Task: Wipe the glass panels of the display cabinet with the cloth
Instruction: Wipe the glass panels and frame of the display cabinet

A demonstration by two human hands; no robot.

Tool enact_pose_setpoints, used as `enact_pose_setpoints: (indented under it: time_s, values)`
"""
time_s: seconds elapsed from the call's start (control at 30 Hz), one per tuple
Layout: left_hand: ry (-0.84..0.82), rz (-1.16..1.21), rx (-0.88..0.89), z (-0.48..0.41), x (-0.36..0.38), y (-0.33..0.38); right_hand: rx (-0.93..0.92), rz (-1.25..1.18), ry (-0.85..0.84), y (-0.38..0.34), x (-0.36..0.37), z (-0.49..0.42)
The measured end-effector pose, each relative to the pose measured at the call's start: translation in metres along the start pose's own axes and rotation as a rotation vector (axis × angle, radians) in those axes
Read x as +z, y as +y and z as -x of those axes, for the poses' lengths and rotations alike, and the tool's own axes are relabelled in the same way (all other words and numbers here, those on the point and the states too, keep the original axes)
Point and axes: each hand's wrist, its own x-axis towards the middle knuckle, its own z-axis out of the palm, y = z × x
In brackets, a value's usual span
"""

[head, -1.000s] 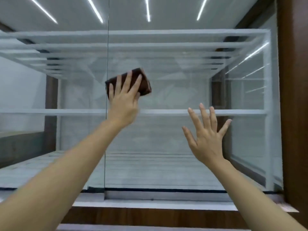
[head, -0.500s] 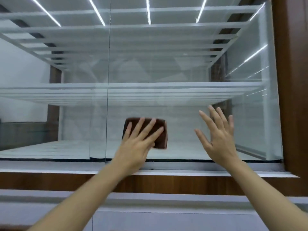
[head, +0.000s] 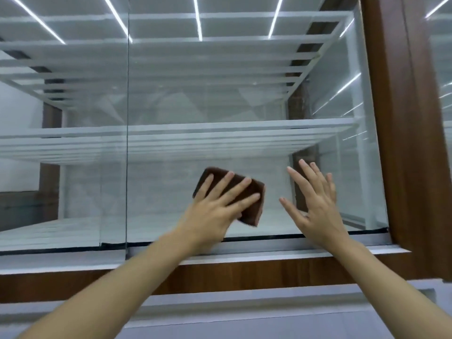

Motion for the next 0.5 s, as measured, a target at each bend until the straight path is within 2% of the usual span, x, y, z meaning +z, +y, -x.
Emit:
enact_pose_setpoints:
  time_s: [0.07, 0.2, 0.27, 0.37, 0.43, 0.5]
  values:
    - [0.066, 0.033, -0.107, -0.046, -0.009, -0.022, 0.008, 0.038, -0.012, 0.014, -0.008, 0.002]
    - [0.153, 0.147, -0.543, -0.137, -0.027, -0.041, 0.075, 0.114, -0.004, 0.042, -0.024, 0.004]
    - [0.214, 0.16, -0.613, -0.145, -0.018, -0.021, 0.066, 0.187, 0.021, 0.054, -0.034, 0.003]
    - [0.237, 0.112, -0.463, -0.105, 0.009, 0.044, 0.072, 0.191, 0.037, 0.073, -0.049, 0.004]
    - [0.121, 0.087, -0.289, -0.066, 0.022, 0.097, 0.06, 0.192, 0.024, 0.084, -0.053, 0.008]
    - [0.036, 0.055, -0.156, -0.054, 0.024, 0.11, 0.028, 0.177, -0.006, 0.095, -0.055, 0.012]
